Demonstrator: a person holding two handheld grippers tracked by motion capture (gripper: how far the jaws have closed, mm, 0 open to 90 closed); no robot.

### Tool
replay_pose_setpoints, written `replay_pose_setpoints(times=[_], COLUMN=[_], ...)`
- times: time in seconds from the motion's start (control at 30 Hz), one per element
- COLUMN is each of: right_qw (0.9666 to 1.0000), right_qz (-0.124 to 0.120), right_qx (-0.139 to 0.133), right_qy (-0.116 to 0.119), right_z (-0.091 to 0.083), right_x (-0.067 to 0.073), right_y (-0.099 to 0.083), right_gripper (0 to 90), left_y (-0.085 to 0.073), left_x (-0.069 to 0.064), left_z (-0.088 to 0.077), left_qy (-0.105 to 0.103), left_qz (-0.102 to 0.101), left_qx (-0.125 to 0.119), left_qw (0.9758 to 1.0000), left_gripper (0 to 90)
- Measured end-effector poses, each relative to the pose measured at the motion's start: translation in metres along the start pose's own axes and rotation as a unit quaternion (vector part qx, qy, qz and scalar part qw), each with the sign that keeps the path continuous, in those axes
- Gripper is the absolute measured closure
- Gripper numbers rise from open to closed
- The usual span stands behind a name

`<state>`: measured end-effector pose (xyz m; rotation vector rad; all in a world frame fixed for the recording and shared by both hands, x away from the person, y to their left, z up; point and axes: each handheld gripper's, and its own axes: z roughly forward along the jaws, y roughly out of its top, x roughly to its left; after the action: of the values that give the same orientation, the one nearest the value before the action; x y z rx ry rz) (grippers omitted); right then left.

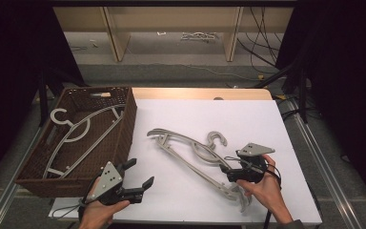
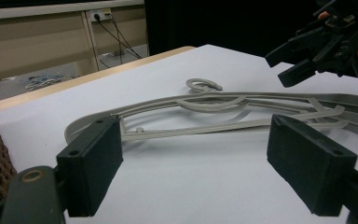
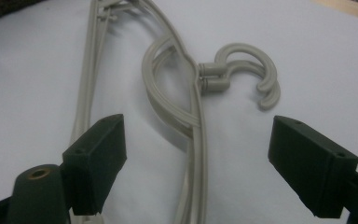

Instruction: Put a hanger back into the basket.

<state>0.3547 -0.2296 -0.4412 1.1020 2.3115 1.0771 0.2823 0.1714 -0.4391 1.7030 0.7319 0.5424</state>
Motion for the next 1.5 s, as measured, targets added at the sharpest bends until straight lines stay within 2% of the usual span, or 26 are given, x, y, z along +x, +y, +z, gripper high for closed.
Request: replay_pose_setpoints(times=[0.07, 0.13, 0.2, 0.23, 0.27, 0.33, 0.37, 0.43, 0.57, 0.63, 0.67, 0.7, 0.73, 0.77, 0.8, 0.93, 1.0, 1.07, 1.13, 1.27, 1.33, 1.37, 1.5], right_qw=[0.9999, 0.9995, 0.9989, 0.9983, 0.9976, 0.9978, 0.9971, 0.9955, 0.9938, 0.9926, 0.9929, 0.9920, 0.9911, 0.9909, 0.9907, 0.9893, 0.9873, 0.9853, 0.9866, 0.9871, 0.9863, 0.9868, 0.9883], right_qz=[-0.013, -0.011, -0.020, -0.036, -0.041, -0.020, -0.032, -0.026, -0.031, -0.019, -0.020, -0.008, -0.020, -0.016, -0.017, -0.004, -0.005, 0.009, -0.005, -0.003, 0.004, -0.005, -0.009], right_qx=[0.011, 0.026, 0.040, 0.040, 0.046, 0.057, 0.065, 0.087, 0.104, 0.118, 0.115, 0.123, 0.128, 0.130, 0.131, 0.143, 0.155, 0.166, 0.159, 0.155, 0.161, 0.157, 0.148], right_qy=[0.002, 0.013, 0.018, 0.024, 0.030, 0.026, 0.025, 0.028, 0.024, 0.022, 0.025, 0.027, 0.031, 0.032, 0.033, 0.030, 0.036, 0.040, 0.039, 0.038, 0.035, 0.039, 0.033], right_z=[0.006, 0.011, 0.015, 0.018, 0.020, 0.022, 0.025, 0.028, 0.038, 0.041, 0.043, 0.044, 0.045, 0.046, 0.048, 0.053, 0.055, 0.054, 0.054, 0.052, 0.050, 0.050, 0.045], right_x=[-0.005, -0.006, -0.008, -0.010, -0.010, -0.006, -0.006, -0.006, -0.009, -0.010, -0.010, -0.009, -0.012, -0.012, -0.013, -0.013, -0.014, -0.013, -0.015, -0.015, -0.012, -0.013, -0.013], right_y=[0.000, 0.000, 0.000, -0.001, 0.000, 0.000, 0.000, 0.003, 0.004, 0.005, 0.005, 0.007, 0.008, 0.009, 0.010, 0.011, 0.012, 0.012, 0.013, 0.013, 0.015, 0.015, 0.018], right_gripper=[23.6, 29.6, 31.3, 34.2, 37.5, 41.8, 43.9, 45.0, 49.8, 53.8, 55.2, 57.4, 58.9, 60.7, 62.6, 68.3, 71.1, 74.1, 77.7, 78.8, 79.1, 79.3, 80.8], left_y=[0.000, 0.000, 0.000, 0.000, 0.000, 0.000, 0.000, 0.000, 0.000, 0.000, 0.000, 0.000, 0.000, 0.000, 0.000, 0.000, 0.000, 0.000, 0.000, 0.000, 0.000, 0.000, 0.000], left_x=[0.000, 0.000, 0.000, -0.001, -0.001, -0.002, -0.002, -0.002, -0.002, -0.001, -0.001, -0.001, -0.001, -0.002, -0.001, -0.001, -0.001, -0.001, -0.001, -0.001, -0.001, -0.001, 0.000], left_z=[0.000, 0.000, 0.000, 0.001, 0.001, 0.002, 0.002, 0.002, 0.002, 0.002, 0.002, 0.002, 0.002, 0.002, 0.002, 0.002, 0.002, 0.002, 0.002, 0.003, 0.003, 0.003, 0.002], left_qy=[-0.001, -0.002, -0.004, -0.004, -0.005, -0.006, -0.007, -0.007, -0.005, -0.004, -0.004, -0.005, -0.004, -0.005, -0.005, -0.006, -0.006, -0.007, -0.007, -0.007, -0.007, -0.008, -0.006], left_qz=[0.001, 0.000, 0.000, -0.004, 0.001, 0.003, 0.005, 0.006, 0.004, 0.004, 0.004, 0.004, 0.004, -0.002, 0.006, 0.009, 0.007, 0.008, 0.010, 0.009, 0.008, 0.008, 0.008], left_qx=[-0.001, -0.001, 0.000, -0.003, -0.001, 0.003, 0.003, 0.003, 0.001, 0.001, 0.001, 0.001, 0.001, 0.001, 0.001, 0.001, 0.002, 0.001, 0.000, 0.002, 0.001, 0.001, 0.002], left_qw=[1.0000, 1.0000, 1.0000, 1.0000, 1.0000, 1.0000, 1.0000, 1.0000, 1.0000, 1.0000, 1.0000, 1.0000, 1.0000, 1.0000, 1.0000, 0.9999, 1.0000, 0.9999, 0.9999, 0.9999, 0.9999, 0.9999, 0.9999], left_gripper=[18.0, 18.0, 18.0, 18.0, 18.0, 18.0, 17.9, 17.9, 17.9, 17.8, 17.8, 17.8, 17.8, 17.8, 17.8, 17.8, 17.8, 17.9, 17.9, 17.9, 17.9, 17.9, 17.9])
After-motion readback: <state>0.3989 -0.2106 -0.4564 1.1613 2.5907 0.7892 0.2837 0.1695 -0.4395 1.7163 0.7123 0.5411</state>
